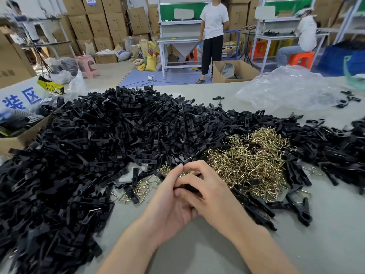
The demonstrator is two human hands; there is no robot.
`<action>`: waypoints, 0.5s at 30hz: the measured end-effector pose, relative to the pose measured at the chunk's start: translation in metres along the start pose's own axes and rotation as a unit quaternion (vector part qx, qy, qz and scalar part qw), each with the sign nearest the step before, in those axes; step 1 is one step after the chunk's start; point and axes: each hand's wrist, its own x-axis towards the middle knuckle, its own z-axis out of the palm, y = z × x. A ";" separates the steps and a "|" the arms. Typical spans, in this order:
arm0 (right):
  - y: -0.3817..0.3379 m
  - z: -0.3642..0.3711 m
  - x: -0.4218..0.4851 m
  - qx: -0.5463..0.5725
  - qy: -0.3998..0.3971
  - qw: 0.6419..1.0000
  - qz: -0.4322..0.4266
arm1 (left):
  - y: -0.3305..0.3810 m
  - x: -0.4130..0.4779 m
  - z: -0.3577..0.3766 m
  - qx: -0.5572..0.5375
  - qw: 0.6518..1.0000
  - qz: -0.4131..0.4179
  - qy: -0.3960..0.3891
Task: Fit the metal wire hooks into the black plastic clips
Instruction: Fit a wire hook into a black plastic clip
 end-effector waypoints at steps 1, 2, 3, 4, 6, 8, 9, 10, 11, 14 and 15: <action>0.000 0.001 0.000 -0.004 0.001 1.000 -0.006 | 0.000 0.001 -0.001 -0.001 1.000 -0.003 -0.001; 0.000 0.001 0.000 -0.002 0.005 1.000 -0.011 | 0.000 0.002 -0.002 -0.004 1.000 -0.004 -0.001; 0.000 0.002 0.000 0.000 0.009 1.000 -0.015 | -0.001 0.002 -0.002 -0.006 1.000 -0.005 -0.002; 0.000 0.002 0.000 0.001 0.013 1.000 -0.020 | -0.001 0.003 -0.003 -0.010 1.000 -0.005 -0.002; -0.001 0.003 0.000 0.003 0.017 1.000 -0.026 | -0.002 0.005 -0.004 -0.020 1.000 -0.004 -0.002; -0.001 0.004 0.000 0.009 0.019 0.999 -0.027 | -0.002 0.006 -0.003 -0.025 1.000 -0.003 -0.008; -0.001 0.004 0.000 0.012 0.018 0.999 -0.027 | -0.002 0.006 -0.003 -0.026 1.000 -0.002 -0.011; -0.001 0.005 0.000 0.014 0.018 0.999 -0.027 | -0.002 0.006 -0.003 -0.027 1.000 -0.002 -0.013; -0.001 0.005 0.000 0.016 0.017 0.999 -0.026 | -0.002 0.006 -0.003 -0.030 0.999 -0.001 -0.015; -0.001 0.004 -0.001 0.018 0.012 0.999 -0.025 | -0.002 0.005 -0.002 -0.044 0.999 0.004 -0.022; -0.001 0.003 -0.001 0.021 0.011 0.999 -0.024 | -0.003 0.005 -0.002 -0.044 0.999 0.006 -0.019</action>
